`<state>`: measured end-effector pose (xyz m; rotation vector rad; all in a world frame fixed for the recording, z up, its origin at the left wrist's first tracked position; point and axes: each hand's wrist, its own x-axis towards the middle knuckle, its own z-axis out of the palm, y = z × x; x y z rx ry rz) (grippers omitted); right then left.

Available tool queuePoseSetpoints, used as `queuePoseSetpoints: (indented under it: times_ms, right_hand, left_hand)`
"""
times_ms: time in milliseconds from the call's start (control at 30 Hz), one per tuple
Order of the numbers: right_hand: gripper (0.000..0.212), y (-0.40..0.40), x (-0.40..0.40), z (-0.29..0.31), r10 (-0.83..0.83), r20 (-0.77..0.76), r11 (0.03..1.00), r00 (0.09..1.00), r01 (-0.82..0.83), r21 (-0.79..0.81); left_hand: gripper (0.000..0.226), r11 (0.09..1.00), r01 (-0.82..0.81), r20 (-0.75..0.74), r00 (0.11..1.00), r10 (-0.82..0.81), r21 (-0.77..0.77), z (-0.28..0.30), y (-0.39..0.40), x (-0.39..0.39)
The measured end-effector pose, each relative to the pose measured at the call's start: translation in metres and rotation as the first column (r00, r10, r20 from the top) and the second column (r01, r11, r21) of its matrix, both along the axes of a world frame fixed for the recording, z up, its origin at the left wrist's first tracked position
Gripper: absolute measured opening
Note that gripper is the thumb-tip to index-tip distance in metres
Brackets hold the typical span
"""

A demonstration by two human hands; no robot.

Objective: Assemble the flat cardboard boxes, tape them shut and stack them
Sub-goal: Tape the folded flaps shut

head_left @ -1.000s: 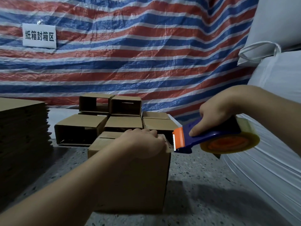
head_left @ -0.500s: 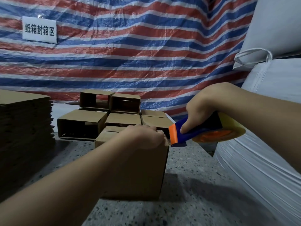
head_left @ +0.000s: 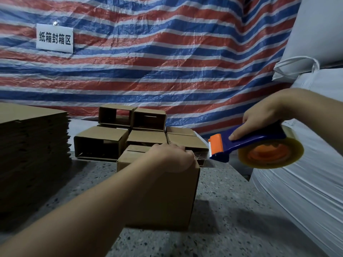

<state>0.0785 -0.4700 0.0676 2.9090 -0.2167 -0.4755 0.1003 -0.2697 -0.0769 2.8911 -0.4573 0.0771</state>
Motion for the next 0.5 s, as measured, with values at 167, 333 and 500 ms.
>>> queuePoseSetpoints:
  times_ms: [167, 333, 500]
  right_hand:
    - [0.081, 0.002, 0.010, -0.007, 0.004, -0.004, 0.999, 1.000, -0.005, -0.051]
    - [0.041, 0.004, 0.030, -0.096, -0.007, -0.076, 0.964, 0.997, -0.014, -0.267]
    - [0.061, -0.027, 0.030, -0.150, 0.159, 0.255, 0.972, 0.954, -0.107, -0.208]
  left_hand:
    - [0.056, 1.000, 0.004, -0.009, 1.000, -0.004, 0.000, -0.001, 0.000, 0.001]
    - [0.055, 1.000, 0.006, -0.003, 1.000, -0.006, 0.009, 0.000, 0.000, -0.001]
    - [0.057, 1.000, -0.001, 0.009, 1.000, 0.001, 0.004, -0.001, 0.000, -0.001]
